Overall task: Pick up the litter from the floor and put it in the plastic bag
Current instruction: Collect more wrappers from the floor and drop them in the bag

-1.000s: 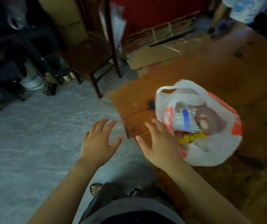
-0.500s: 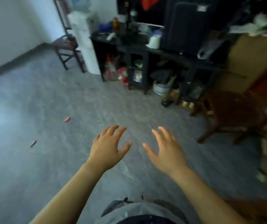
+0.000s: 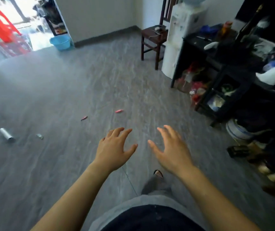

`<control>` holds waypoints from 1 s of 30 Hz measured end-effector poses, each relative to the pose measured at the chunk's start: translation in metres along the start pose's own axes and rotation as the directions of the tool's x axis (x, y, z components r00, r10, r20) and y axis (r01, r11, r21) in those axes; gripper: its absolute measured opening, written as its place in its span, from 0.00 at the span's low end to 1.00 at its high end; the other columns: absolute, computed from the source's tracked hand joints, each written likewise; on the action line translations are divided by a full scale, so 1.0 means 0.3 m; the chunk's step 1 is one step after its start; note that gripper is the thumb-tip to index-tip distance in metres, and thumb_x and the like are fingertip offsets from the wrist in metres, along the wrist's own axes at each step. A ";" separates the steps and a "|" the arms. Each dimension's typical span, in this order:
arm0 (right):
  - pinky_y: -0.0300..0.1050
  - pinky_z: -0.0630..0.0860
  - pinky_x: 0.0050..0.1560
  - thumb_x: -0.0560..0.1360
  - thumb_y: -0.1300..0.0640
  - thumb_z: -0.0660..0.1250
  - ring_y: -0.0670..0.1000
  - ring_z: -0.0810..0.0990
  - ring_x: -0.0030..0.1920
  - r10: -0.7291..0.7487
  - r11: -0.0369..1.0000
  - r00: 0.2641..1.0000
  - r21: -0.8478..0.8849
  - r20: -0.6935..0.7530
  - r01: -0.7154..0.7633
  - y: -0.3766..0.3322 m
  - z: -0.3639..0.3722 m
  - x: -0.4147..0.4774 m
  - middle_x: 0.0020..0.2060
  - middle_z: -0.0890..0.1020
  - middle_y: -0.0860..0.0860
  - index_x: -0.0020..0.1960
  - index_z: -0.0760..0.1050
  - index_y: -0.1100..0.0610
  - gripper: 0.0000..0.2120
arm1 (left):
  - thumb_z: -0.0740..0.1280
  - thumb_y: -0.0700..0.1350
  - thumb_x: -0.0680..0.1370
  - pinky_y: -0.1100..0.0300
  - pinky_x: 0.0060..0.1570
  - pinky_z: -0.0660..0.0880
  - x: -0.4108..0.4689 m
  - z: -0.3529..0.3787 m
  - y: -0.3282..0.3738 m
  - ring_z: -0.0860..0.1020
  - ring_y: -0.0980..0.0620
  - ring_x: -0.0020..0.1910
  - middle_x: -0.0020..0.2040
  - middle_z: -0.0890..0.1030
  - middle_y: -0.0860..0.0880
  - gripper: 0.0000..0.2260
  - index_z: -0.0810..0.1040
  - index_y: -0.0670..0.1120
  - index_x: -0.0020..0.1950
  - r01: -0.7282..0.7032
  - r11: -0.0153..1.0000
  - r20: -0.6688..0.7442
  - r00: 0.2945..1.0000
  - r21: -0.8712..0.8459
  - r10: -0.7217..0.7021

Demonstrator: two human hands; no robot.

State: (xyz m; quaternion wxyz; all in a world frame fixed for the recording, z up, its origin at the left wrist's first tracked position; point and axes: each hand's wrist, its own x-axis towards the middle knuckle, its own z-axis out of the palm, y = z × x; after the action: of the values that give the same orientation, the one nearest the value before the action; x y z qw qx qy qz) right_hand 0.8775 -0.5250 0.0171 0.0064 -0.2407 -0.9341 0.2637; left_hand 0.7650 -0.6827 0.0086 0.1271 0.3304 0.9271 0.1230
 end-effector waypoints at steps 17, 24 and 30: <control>0.48 0.58 0.70 0.75 0.38 0.56 0.50 0.56 0.72 -0.276 0.960 0.940 0.005 0.202 0.281 0.008 -0.123 1.212 0.73 0.59 0.50 0.71 0.59 0.52 0.30 | 0.57 0.62 0.76 0.52 0.64 0.68 0.959 -0.159 -0.143 0.66 0.50 0.69 0.70 0.68 0.51 0.26 0.62 0.54 0.72 0.307 0.943 -0.079 0.945 -0.126 -0.318; 0.49 0.62 0.69 0.71 0.34 0.53 0.50 0.59 0.71 -0.320 0.937 0.902 -0.045 0.289 0.346 -0.123 -0.038 1.682 0.71 0.63 0.50 0.69 0.63 0.52 0.33 | 0.57 0.62 0.76 0.52 0.63 0.67 1.382 -0.283 -0.414 0.66 0.50 0.69 0.70 0.68 0.50 0.26 0.62 0.53 0.72 0.359 0.922 -0.104 0.921 -0.143 -0.375; 0.45 0.60 0.68 0.70 0.34 0.50 0.50 0.64 0.68 -0.448 0.880 0.832 -0.003 0.326 0.474 -0.269 0.034 2.004 0.66 0.70 0.49 0.65 0.69 0.54 0.33 | 0.53 0.65 0.74 0.53 0.61 0.69 1.578 -0.341 -0.579 0.68 0.51 0.67 0.68 0.71 0.51 0.28 0.65 0.53 0.70 0.451 0.880 -0.104 0.878 -0.151 -0.467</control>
State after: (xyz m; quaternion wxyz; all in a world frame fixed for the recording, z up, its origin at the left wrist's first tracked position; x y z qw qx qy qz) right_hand 0.3087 -0.3178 -0.0210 -0.0900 0.0370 -0.9633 0.2502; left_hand 0.2767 -0.5232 -0.0230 0.1085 0.0832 0.9762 0.1685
